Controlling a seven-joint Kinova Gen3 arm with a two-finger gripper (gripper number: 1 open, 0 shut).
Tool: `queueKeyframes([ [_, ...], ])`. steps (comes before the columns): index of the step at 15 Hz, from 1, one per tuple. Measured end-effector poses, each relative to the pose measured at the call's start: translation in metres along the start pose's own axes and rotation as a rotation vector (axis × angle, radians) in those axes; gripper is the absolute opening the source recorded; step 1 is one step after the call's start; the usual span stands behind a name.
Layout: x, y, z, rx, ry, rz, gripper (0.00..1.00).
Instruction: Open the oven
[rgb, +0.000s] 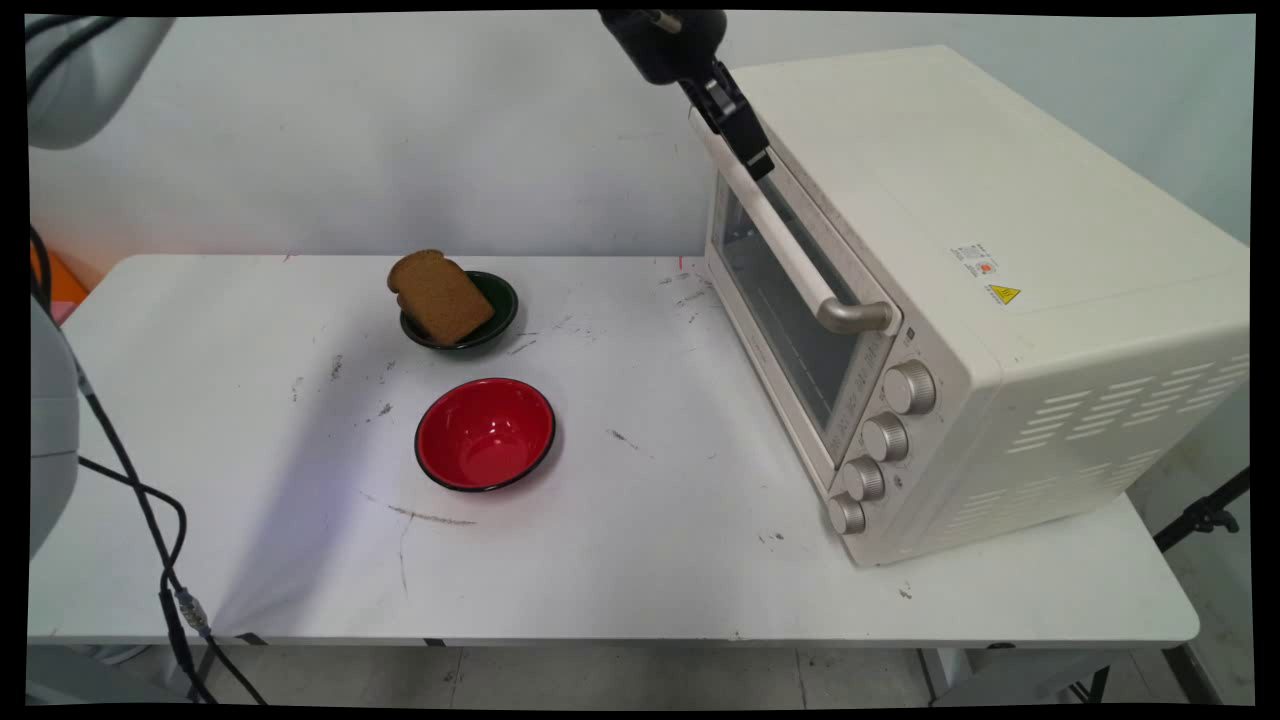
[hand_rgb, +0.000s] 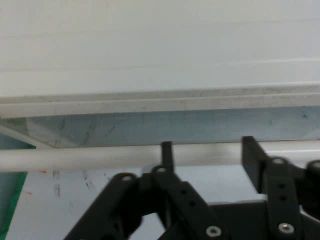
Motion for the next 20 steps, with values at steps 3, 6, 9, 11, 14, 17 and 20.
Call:
queueKeyframes([
  [3, 0.006, -0.001, 0.011, -0.003, -0.007, -0.001, 0.0],
  [6, 0.011, -0.002, 0.021, -0.005, -0.009, -0.004, 0.0],
  [9, 0.014, -0.003, 0.03, -0.006, -0.018, -0.01, 0.0],
  [11, 0.015, -0.004, 0.036, -0.008, -0.028, -0.016, 0.0],
  [14, 0.017, -0.006, 0.045, -0.014, -0.037, -0.02, 0.0],
  [17, 0.016, -0.006, 0.05, -0.024, -0.046, -0.012, 0.0],
  [20, 0.013, -0.005, 0.05, -0.03, -0.055, 0.002, 0.0],
])
